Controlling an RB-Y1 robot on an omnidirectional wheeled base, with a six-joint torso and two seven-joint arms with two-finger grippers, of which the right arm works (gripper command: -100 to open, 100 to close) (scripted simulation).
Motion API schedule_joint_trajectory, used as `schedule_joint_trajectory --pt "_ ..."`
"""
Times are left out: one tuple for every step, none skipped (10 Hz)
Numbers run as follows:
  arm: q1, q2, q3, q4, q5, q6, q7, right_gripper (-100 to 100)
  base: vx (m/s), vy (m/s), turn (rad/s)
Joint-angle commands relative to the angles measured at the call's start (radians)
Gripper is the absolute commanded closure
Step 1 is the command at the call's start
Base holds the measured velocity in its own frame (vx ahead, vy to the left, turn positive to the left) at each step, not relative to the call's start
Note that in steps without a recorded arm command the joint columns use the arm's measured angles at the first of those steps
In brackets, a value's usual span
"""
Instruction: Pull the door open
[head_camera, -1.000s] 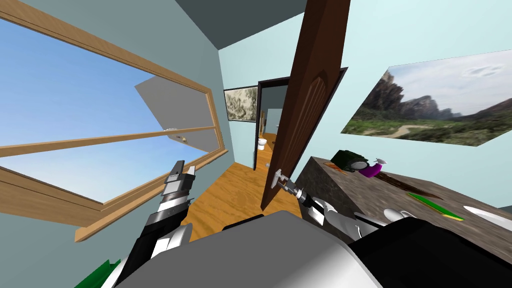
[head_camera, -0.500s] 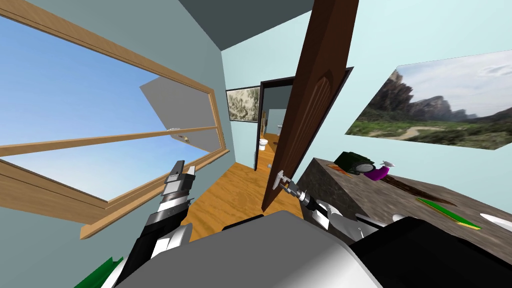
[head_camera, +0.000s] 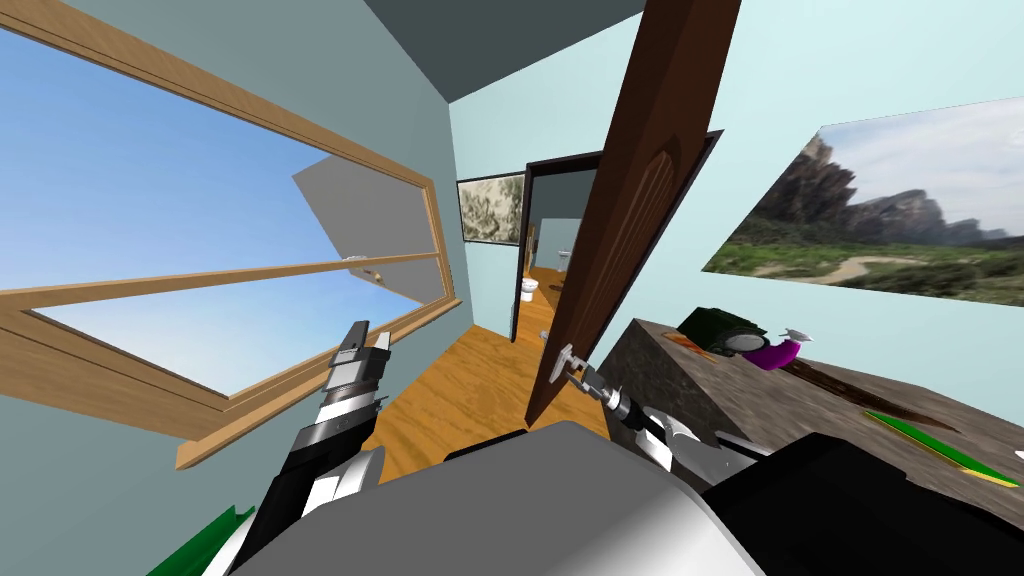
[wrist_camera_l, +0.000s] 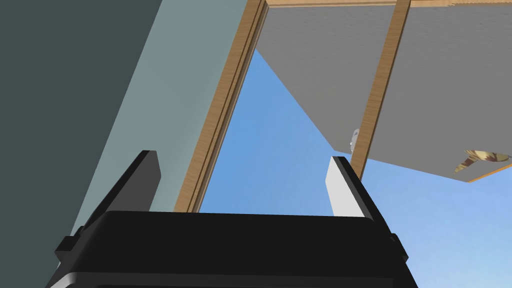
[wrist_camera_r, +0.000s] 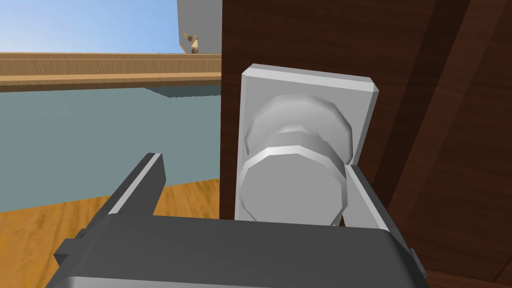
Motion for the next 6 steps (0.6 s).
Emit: schedule_joint_trajectory --pt "0.009 0.008 0.015 0.024 0.007 -0.036 -0.010 100 0.027 0.005 0.023" --pt "0.014 0.007 0.018 0.041 0.007 -0.056 -0.015 100 0.020 0.002 0.041" --pt "0.019 0.006 0.021 0.058 0.007 -0.075 -0.020 100 0.013 -0.001 0.034" --pt "0.024 0.005 0.024 0.075 0.006 -0.095 -0.026 100 0.014 -0.008 0.035" --pt "0.029 0.004 0.026 0.091 0.006 -0.114 -0.031 100 0.012 -0.011 0.034" --pt "0.034 0.003 0.029 0.108 0.006 -0.134 -0.036 100 0.008 -0.015 0.022"
